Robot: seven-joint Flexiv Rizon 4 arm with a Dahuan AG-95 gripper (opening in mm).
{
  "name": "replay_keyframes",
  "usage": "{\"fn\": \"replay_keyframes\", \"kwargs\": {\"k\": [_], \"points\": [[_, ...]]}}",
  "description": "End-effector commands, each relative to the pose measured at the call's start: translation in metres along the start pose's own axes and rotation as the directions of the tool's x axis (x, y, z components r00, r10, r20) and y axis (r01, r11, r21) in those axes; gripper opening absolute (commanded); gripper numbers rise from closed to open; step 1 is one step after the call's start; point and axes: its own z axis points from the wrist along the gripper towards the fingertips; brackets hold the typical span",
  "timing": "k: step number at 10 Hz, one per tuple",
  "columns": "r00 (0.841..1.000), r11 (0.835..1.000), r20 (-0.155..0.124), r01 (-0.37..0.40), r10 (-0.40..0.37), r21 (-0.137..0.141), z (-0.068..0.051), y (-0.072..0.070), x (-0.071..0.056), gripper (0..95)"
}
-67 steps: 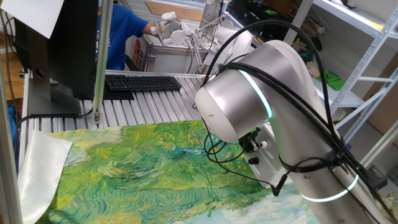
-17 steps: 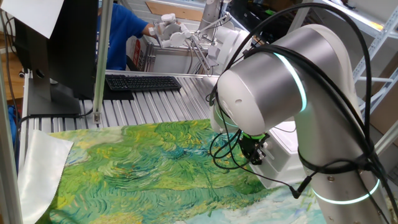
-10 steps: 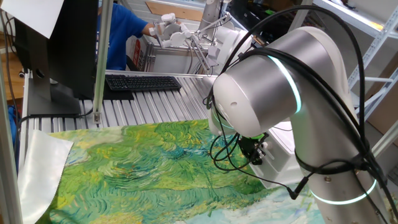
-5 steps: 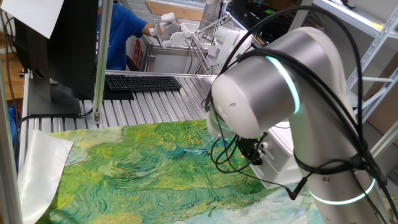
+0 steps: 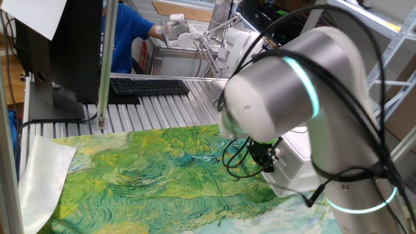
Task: Use the gripper to push and close the drawer
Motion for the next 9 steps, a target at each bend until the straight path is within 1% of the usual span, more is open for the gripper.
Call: {"fn": "replay_keyframes", "kwargs": {"k": [1, 2, 3, 4, 5, 7, 9], "points": [[0.982, 0.993, -0.156, -0.111, 0.104, -0.036, -0.006, 0.002, 0.005, 0.0], [0.979, 0.992, -0.175, -0.117, 0.108, -0.039, -0.012, 0.003, 0.008, 0.0], [0.976, 0.992, -0.191, -0.119, 0.109, -0.039, -0.023, 0.006, 0.012, 0.0], [0.976, 0.993, -0.194, -0.112, 0.102, -0.039, -0.029, 0.008, 0.013, 0.0], [0.973, 0.993, -0.207, -0.111, 0.101, -0.039, -0.034, 0.011, 0.015, 0.0], [0.973, 0.995, -0.213, -0.095, 0.085, -0.041, -0.041, 0.015, 0.021, 0.0], [0.971, 0.997, -0.231, -0.07, 0.058, -0.045, -0.051, 0.018, 0.037, 0.0]]}}
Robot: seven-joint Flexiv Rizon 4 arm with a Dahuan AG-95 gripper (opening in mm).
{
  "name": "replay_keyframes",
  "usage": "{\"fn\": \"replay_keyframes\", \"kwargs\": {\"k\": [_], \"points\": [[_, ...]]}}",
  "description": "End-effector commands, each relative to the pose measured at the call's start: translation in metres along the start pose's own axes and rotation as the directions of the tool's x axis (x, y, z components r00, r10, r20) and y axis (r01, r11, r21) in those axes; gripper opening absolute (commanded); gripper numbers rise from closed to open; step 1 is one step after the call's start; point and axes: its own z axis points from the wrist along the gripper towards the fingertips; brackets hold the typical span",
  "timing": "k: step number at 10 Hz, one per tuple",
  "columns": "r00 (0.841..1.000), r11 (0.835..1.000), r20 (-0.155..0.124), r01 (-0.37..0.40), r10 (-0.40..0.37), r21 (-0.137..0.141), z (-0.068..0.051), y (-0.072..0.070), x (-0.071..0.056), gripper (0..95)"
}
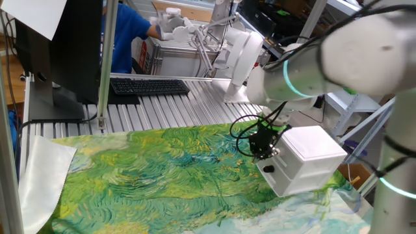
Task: Use the gripper to push and close the drawer
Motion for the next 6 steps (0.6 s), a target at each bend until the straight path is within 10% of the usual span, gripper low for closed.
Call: {"fn": "replay_keyframes", "kwargs": {"k": [1, 6], "points": [[0.999, 1.0, -0.014, 0.03, -0.03, 0.0, -0.005, 0.001, 0.016, 0.0], [0.995, 0.996, -0.048, 0.088, -0.087, 0.013, -0.018, 0.009, 0.034, 0.0]]}}
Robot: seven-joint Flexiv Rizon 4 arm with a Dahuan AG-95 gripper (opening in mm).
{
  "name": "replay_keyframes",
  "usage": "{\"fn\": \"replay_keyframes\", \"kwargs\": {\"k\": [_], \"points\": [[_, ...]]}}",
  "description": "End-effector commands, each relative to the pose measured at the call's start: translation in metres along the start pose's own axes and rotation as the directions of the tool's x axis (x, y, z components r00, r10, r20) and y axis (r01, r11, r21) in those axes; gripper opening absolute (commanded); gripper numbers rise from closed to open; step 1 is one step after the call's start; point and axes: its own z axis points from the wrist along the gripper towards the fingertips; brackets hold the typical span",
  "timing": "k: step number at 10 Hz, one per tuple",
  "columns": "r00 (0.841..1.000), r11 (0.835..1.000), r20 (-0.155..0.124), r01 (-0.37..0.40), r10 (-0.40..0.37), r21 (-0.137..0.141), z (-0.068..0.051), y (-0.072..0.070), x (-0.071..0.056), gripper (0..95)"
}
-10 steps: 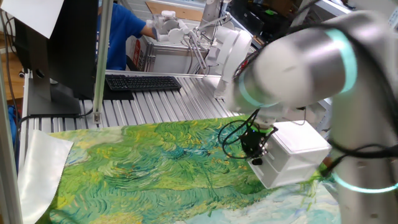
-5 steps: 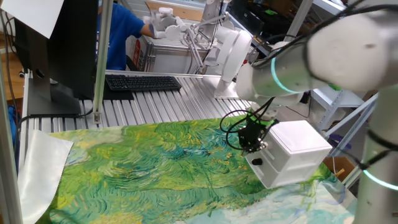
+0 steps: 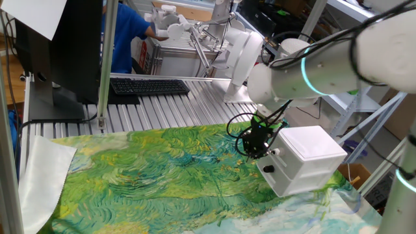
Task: Use the gripper to push and close the drawer
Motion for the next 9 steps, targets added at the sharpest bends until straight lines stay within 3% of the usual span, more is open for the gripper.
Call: {"fn": "replay_keyframes", "kwargs": {"k": [1, 4, 9], "points": [[1.0, 1.0, -0.011, 0.019, -0.019, 0.001, 0.0029, 0.0061, -0.0012, 0.0], [0.997, 0.997, -0.021, 0.071, -0.07, 0.014, -0.0017, 0.0138, -0.0045, 0.0], [0.983, 0.984, -0.043, 0.178, -0.178, -0.004, -0.0017, 0.0137, -0.0046, 0.0]]}}
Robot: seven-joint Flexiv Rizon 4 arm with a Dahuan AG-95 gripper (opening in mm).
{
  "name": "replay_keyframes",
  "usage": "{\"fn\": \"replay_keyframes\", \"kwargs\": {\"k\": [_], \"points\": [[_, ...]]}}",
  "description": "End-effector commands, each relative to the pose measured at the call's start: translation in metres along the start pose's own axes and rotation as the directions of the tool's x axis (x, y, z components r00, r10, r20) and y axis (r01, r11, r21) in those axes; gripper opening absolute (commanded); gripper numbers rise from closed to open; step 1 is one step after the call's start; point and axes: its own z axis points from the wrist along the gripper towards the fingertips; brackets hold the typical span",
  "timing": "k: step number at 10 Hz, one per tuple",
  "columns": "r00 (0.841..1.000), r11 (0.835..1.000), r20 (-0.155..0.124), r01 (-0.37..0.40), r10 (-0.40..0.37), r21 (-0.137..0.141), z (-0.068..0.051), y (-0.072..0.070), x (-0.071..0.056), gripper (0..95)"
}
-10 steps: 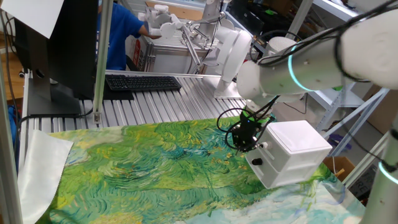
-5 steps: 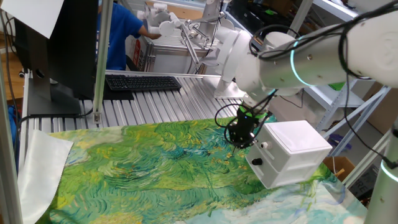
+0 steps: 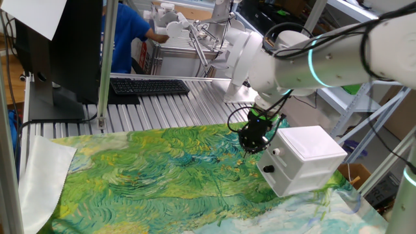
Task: Use the gripper to push and close the drawer
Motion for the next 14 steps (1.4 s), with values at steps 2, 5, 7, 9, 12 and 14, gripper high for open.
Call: {"fn": "replay_keyframes", "kwargs": {"k": [2, 5, 7, 9, 12, 14], "points": [[0.999, 0.999, -0.014, 0.032, -0.032, -0.009, 0.0018, 0.0022, -0.0016, 0.0], [0.999, 0.999, -0.023, 0.034, -0.034, -0.014, 0.0018, 0.0022, -0.0015, 0.0], [0.996, 0.996, -0.029, 0.089, -0.09, -0.023, 0.0018, 0.0021, -0.0015, 0.0], [0.992, 0.994, -0.069, 0.099, -0.102, -0.05, 0.0019, 0.0021, -0.0015, 0.0], [0.99, 0.993, -0.092, 0.102, -0.108, -0.064, 0.0018, 0.002, -0.0015, 0.0], [0.99, 0.993, -0.093, 0.096, -0.102, -0.064, 0.0018, 0.002, -0.0015, 0.0]]}}
